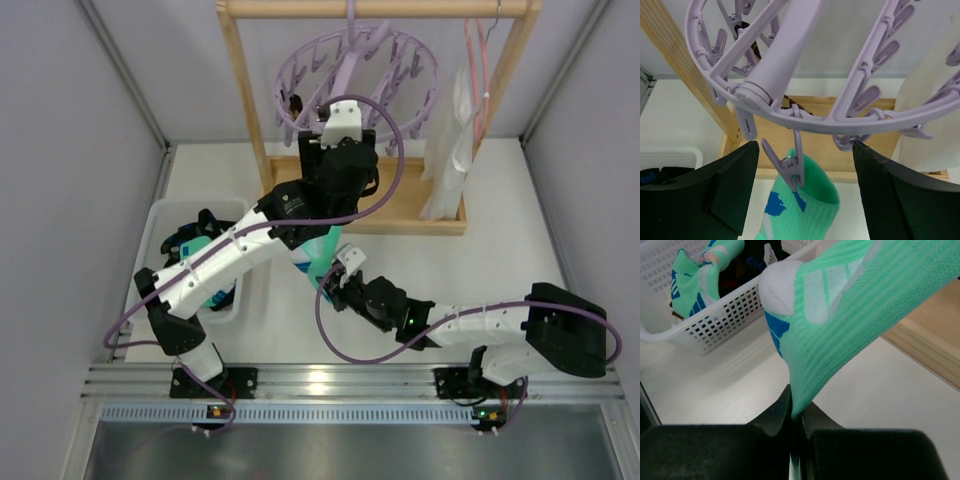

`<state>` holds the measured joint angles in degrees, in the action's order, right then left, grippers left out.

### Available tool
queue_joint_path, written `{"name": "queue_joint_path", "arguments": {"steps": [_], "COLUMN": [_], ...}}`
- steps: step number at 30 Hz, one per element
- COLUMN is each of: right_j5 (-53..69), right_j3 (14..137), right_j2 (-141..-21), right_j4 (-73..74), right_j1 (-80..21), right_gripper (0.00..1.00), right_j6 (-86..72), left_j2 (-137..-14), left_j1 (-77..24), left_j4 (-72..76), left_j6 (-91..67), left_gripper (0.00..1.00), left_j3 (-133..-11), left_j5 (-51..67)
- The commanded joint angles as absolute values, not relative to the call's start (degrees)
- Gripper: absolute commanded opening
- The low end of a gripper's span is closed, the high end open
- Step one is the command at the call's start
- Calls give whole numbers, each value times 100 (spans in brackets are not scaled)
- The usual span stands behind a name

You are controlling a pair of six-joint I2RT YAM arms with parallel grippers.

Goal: Remove the socks clipped to the hanger

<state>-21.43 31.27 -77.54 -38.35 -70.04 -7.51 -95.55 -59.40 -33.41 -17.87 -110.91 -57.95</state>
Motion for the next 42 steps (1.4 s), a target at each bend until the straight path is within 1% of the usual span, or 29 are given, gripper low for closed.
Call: {"name": "queue_joint_path", "arguments": {"steps": [1,3,8,9,12,18,20,25,26,27,28,29,31,33,35,36,39,40,41,42], "right_j5": [-2232,-2232,-2197,-2189,-2180,-2180,-2188,-2188,-2197,-2206,-2206,-2215,-2215,-2215,-2241,-2241,-2241,-2180,-2110,-2014], "right_j3": [3366,3401,3436,3445,3472,3507,3507,3498,3489,3489,3489,3481,3472,3472,3419,3393,3252,3182,3156,3112], "right_j2": [-7787,-7805,-7866,-7901,-7910,-7928,-7937,-7954,-7937,-7937,-7937,-7937,-7928,-7910,-7875,-7866,-7805,-7796,-7778,-7761], "right_j4": [-4061,-4034,-4034,-4034,-4034,-4008,-4008,-4025,-4025,-4034,-4034,-4043,-4034,-4034,-4043,-4060,-4078,-4069,-4069,-4043], "right_j1": [-7137,-7137,-7154,-7154,-7189,-7242,-7251,-7277,-7286,-7277,-7286,-7286,-7286,-7286,-7295,-7304,-7304,-7312,-7321,-7330], "right_gripper": [0,0,0,0,0,0,0,0,0,0,0,0,0,0,0,0,0,0,0,0], "right_j6": [-695,-686,-694,-694,-694,-659,-650,-650,-650,-633,-633,-633,-633,-633,-642,-659,-738,-764,-765,-773], "left_j2": [-9492,-9448,-9509,-9527,-9598,-9694,-9721,-9729,-9738,-9730,-9738,-9756,-9782,-9791,-9791,-9791,-9774,-9739,-9703,-9668], "left_j1": [-5836,-5722,-5581,-5572,-5520,-5362,-5335,-5247,-5230,-5221,-5221,-5212,-5194,-5186,-5168,-5159,-5159,-5159,-5159,-5159], "left_j4": [-3120,-3120,-3111,-3111,-3111,-3120,-3120,-3111,-3111,-3120,-3120,-3111,-3120,-3111,-3111,-3120,-3120,-3111,-3120,-3111], "left_j6": [-1828,-1898,-1942,-1942,-1969,-2021,-2013,-2013,-2013,-2013,-2013,-2004,-1995,-1986,-1986,-1986,-1978,-1978,-1995,-2004], "left_gripper": [78,76,75,72,69,66,61,59,57,55,50,40,30,23,21,16,17,27,33,42], "left_j3": [-11154,-11057,-11048,-11057,-11074,-11057,-11057,-11039,-11022,-11021,-11021,-11021,-11048,-11057,-11065,-11074,-11074,-11066,-11031,-10952], "left_j5": [-5924,-5757,-5590,-5538,-5476,-5335,-5335,-5291,-5265,-5265,-5265,-5247,-5212,-5194,-5159,-5142,-5028,-4958,-4879,-4774]}}
